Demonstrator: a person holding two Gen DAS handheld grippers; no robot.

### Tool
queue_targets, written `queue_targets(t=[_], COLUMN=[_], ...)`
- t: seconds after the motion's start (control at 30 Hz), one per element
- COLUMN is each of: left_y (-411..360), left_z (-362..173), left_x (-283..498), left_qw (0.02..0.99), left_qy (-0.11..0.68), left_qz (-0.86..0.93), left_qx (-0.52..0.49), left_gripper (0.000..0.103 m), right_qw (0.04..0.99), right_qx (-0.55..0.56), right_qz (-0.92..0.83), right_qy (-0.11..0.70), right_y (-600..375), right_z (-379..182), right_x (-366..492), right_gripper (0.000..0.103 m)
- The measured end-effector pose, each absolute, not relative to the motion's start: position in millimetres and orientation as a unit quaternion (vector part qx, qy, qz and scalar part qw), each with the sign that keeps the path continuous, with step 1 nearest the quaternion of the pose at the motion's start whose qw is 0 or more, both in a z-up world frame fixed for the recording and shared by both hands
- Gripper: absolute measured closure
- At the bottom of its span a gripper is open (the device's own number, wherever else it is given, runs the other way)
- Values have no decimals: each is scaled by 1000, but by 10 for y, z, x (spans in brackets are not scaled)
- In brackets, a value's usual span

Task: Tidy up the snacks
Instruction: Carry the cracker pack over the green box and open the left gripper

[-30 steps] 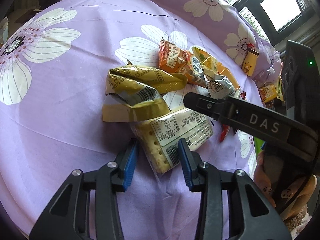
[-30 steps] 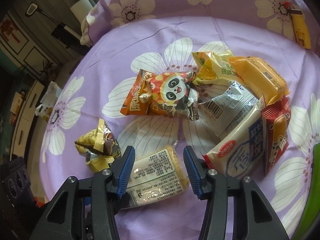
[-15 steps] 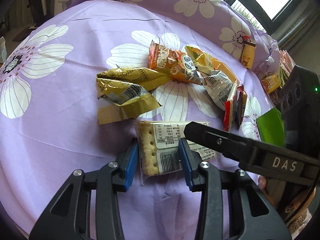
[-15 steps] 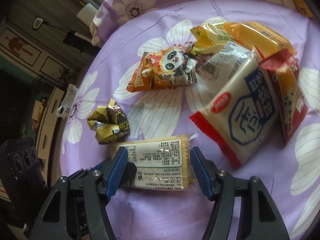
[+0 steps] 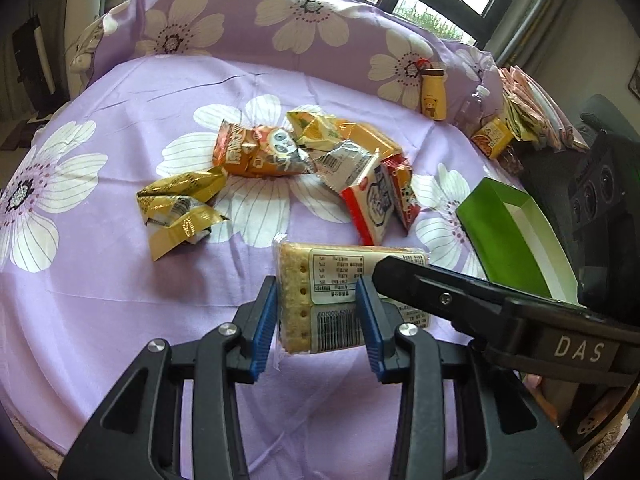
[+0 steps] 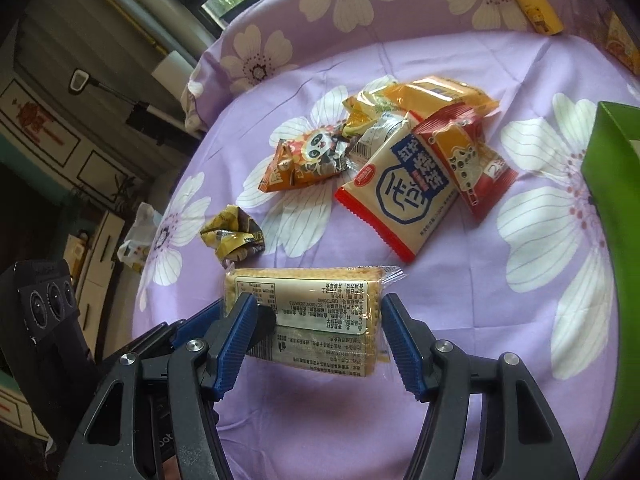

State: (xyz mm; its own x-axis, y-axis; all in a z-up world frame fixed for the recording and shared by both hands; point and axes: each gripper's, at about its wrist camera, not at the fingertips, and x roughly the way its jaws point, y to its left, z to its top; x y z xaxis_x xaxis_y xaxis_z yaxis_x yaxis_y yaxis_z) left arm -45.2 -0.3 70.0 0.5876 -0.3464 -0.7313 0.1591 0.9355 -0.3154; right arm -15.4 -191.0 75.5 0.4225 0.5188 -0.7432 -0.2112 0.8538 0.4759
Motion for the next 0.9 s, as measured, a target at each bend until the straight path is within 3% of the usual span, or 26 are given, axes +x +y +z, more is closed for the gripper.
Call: queue_targets(t=[0.47,0.9], left_y=[-798,-1826], left_z=[1409,1581], left_x=[-721,-755], left_qw=[910,901], left_qy=[352,344], left_qz=[-208,-262], left_qx=[-70,-20], left_gripper=[67,67], right_qw=[914,931], right_qx=[131,170], right_qz=[161,67], right_qy=[348,316], right_y=[-2625,-3546], right_z=[1577,1706], right_x=[-646,-781], right_gripper=[37,37])
